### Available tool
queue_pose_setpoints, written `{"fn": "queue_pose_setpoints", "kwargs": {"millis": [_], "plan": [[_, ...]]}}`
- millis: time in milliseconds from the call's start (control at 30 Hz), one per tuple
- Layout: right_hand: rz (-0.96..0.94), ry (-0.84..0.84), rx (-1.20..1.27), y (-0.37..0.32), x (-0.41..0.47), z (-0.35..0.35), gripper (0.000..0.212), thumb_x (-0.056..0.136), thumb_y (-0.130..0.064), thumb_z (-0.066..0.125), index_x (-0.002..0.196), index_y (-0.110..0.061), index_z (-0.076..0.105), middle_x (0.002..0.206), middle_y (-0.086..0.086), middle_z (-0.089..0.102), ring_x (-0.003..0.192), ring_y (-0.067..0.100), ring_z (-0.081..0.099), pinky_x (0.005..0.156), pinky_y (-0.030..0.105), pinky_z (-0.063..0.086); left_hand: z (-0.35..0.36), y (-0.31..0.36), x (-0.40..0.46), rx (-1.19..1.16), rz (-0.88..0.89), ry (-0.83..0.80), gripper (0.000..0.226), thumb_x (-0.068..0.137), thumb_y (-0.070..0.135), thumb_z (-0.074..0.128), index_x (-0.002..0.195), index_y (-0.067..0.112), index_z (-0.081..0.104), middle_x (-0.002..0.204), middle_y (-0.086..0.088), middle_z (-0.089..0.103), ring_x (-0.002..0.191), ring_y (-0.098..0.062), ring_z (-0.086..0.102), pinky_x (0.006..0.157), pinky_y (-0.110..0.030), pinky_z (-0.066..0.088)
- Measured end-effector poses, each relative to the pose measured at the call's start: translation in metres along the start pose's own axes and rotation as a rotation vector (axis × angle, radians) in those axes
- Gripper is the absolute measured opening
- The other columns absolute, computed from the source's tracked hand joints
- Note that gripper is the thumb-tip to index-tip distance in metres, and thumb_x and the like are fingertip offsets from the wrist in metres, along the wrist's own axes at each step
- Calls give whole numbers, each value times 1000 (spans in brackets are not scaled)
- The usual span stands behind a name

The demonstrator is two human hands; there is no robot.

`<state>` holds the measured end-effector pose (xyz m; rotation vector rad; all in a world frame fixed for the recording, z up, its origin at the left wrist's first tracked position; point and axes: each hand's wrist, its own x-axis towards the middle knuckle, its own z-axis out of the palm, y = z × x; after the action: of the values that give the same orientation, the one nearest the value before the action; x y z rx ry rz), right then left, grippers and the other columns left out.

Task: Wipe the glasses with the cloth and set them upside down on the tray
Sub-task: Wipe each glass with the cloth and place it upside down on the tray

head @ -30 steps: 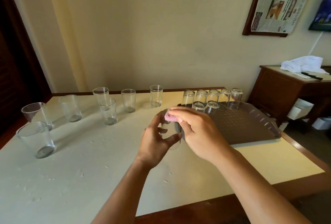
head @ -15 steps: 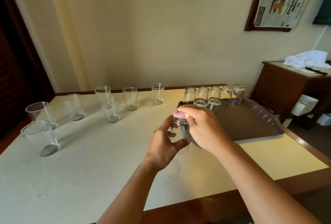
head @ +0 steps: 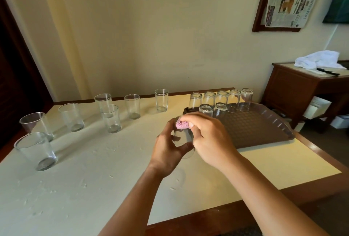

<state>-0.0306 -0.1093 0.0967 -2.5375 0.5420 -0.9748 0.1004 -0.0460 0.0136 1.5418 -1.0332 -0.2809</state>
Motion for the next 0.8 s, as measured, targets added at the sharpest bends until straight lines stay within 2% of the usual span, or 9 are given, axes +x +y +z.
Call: {"fn": "queue_pose_setpoints", "kwargs": {"millis": [67,133,233,333,467,600,700,800], "plan": [[54,8,-25,10,3,-2,38,98,3,51,123,-17,71,118,-2,72,108,16,65,93,26,53,2,0,-5,37,-5,-43,73,72,51,85,137,42,53,121,18,63,103,-15,62,84,-48,59],[115,35,-55,15,7,-4,38,98,2,51,124,-17,71,120,-1,72,108,17,65,91,22,49,9,5,-9,24,-23,-75,73,73,49,87,137,41,52,120,18,63,100,-16,63,84,-48,59],[43,62,-65,1,1,-1,41,92,6,53,120,-16,72,118,-4,71,104,15,64,89,25,52,13,11,-5,-31,-21,-42,73,66,54,79,133,37,55,119,13,67,98,-19,64,83,-43,59],[-41,57,-54,0,-12,-3,42,88,11,56,117,-14,72,114,-2,71,100,19,67,85,28,55,13,9,-5,-34,-9,-41,72,66,51,79,133,44,53,121,17,67,104,-20,64,87,-42,59],[111,69,-88,20,-4,-8,41,94,6,52,125,-16,70,120,-1,70,106,18,64,88,23,50,25,15,-12,-33,-14,-86,78,64,58,81,135,39,54,119,18,66,101,-18,66,85,-46,60],[14,120,28,24,-18,-10,40,95,7,53,123,-15,71,121,-2,71,110,14,65,96,22,53,30,16,1,-63,-15,-56,69,70,35,89,130,34,57,111,16,69,96,-17,65,83,-38,60],[158,151,215,58,-27,-27,35,104,-1,49,127,-15,71,123,-3,71,113,8,64,99,18,51,38,21,11,-33,-33,-97,74,74,20,95,134,31,55,114,12,67,97,-18,68,75,-28,60],[388,244,381,101,-33,-44,32,107,-10,46,127,-17,70,119,-2,74,112,17,68,101,36,54,59,33,23,-128,-46,-111,80,75,14,94,142,27,51,119,9,67,100,-18,71,78,-28,63]]}}
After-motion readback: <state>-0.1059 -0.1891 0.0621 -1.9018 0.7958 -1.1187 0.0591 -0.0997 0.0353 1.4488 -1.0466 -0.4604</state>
